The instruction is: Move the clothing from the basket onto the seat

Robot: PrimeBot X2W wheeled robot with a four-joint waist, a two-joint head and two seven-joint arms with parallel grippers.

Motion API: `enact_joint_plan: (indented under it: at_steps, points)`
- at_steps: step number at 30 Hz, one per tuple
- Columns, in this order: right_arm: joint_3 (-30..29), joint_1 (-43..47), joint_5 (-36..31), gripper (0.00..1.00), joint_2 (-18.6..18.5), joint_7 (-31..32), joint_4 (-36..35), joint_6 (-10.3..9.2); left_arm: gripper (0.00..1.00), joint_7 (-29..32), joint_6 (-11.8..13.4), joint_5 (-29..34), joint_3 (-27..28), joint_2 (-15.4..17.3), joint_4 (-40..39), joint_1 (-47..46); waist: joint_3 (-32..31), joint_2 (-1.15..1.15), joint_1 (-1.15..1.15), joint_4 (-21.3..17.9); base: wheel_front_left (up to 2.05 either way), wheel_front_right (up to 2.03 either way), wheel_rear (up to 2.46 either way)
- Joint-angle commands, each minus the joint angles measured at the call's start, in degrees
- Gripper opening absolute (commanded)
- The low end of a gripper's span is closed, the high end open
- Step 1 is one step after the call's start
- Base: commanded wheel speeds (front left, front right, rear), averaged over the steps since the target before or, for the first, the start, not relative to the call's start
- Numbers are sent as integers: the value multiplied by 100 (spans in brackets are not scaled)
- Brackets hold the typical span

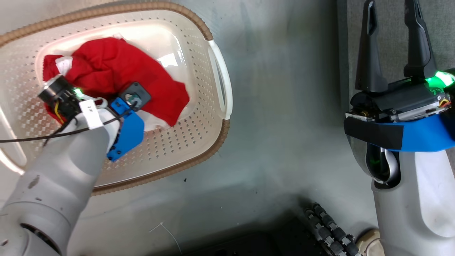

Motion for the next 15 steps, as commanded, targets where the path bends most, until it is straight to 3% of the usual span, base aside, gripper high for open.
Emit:
enact_joint_plan:
  at_steps: [1, 15]
  points:
    - [-23, -55, -35, 100, 11, -3, 20, -4, 0, -36, 34, -15, -15, -20, 11, 57, -61, 0, 0, 42, 0, 0, 0]
    - [-180, 59, -137, 100, 11, -3, 238, -4, 0, -387, 37, -227, -23, -597, 4, 298, -712, 0, 0, 360, 0, 0, 0]
